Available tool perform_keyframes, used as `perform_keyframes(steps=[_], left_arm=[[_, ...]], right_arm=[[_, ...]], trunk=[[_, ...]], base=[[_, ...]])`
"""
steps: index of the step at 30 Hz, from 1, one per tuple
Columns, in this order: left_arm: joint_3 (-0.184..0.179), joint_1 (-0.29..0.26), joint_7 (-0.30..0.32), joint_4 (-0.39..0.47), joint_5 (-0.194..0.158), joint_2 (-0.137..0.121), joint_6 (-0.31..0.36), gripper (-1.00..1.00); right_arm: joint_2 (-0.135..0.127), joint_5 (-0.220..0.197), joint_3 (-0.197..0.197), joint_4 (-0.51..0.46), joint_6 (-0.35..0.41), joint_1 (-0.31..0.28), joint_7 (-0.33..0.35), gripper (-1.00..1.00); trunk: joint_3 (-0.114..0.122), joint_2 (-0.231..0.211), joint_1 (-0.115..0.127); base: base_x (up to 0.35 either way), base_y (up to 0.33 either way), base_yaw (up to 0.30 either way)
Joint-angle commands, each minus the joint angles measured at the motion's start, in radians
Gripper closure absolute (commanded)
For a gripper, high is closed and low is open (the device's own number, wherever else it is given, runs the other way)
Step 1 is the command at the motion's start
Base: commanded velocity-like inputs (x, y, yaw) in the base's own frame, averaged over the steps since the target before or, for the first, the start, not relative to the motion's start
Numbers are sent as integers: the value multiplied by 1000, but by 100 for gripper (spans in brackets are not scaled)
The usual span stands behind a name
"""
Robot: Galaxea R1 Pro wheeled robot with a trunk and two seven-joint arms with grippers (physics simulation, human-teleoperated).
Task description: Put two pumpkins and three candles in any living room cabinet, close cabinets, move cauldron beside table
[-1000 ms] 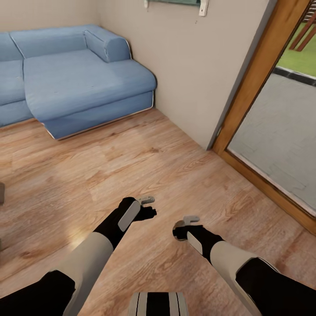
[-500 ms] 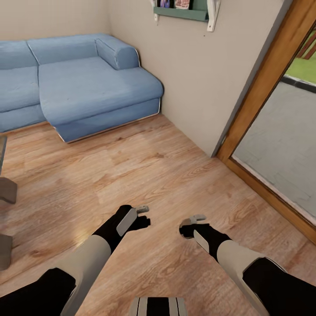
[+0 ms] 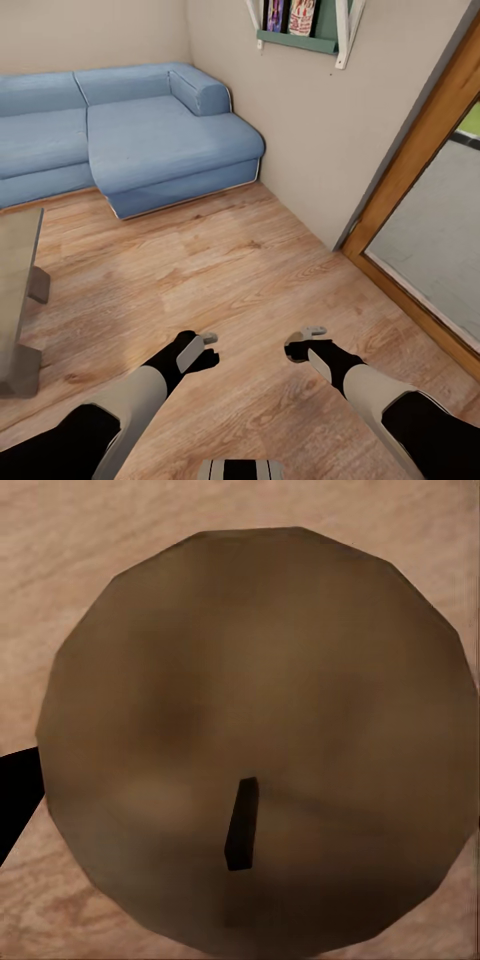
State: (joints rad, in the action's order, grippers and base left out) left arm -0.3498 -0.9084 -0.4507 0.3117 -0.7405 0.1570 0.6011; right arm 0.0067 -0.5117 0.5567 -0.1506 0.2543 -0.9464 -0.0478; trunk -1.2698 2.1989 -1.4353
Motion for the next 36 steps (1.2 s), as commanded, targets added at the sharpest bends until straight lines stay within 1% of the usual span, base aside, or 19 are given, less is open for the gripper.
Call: perform_keyframes(steps=[1, 3, 8, 11, 15, 18, 22, 24, 31, 32, 33, 36], left_arm=[[-8, 2, -8, -2, -10, -1, 0, -100], [-8, 6, -8, -4, -10, -2, -6, -100], [-9, 9, -8, -5, -10, -2, -63, -100], [-9, 10, -8, -5, -9, -2, -96, -100], [-9, 11, -8, -5, -7, -3, -125, -100], [-9, 11, -8, -5, -5, -5, -140, -100], [-9, 11, -8, -5, -5, -5, -144, -100], [-8, 12, -8, -5, -5, -11, -146, -100], [-9, 14, -8, -5, -6, -33, -151, -100], [-9, 16, -8, -5, -7, -33, -173, -100], [-9, 18, -8, -5, -9, -34, -210, -100], [-9, 23, -7, -5, -9, -32, -238, -100]], right_arm=[[-5, -12, 8, 0, 5, 0, -5, 100], [-10, -13, 8, 2, 5, 0, -4, 100], [-21, -13, 8, 4, 5, 0, -2, 100], [-29, -13, 8, 5, 5, 0, 21, 100], [-32, -13, 8, 6, 5, 0, 31, 100], [-32, -12, 8, 6, 5, 1, 35, 100], [-31, -13, 8, 6, 5, 1, 37, 100], [-32, -13, 8, 6, 5, 1, 37, 100], [-36, -13, 7, 6, 5, 1, 37, 100], [-41, -13, 6, 5, 5, 1, 37, 100], [-44, -14, 7, 5, 5, 1, 41, 100], [-47, -14, 7, 5, 6, 1, 46, 100]], trunk=[[3, -7, 4], [10, -21, 12], [26, -56, 31], [36, -77, 42], [52, -105, 58], [65, -126, 69], [82, -154, 85], [91, -168, 92], [100, -168, 92], [102, -168, 92], [103, -168, 92], [107, -168, 92]], base=[[0, 0, 74], [0, 0, 39], [0, 0, 10], [0, 0, 19], [0, 0, 117], [0, 0, 164], [0, 0, 174], [0, 0, 175], [0, 0, 175], [0, 0, 175], [0, 0, 175], [0, 0, 175]])
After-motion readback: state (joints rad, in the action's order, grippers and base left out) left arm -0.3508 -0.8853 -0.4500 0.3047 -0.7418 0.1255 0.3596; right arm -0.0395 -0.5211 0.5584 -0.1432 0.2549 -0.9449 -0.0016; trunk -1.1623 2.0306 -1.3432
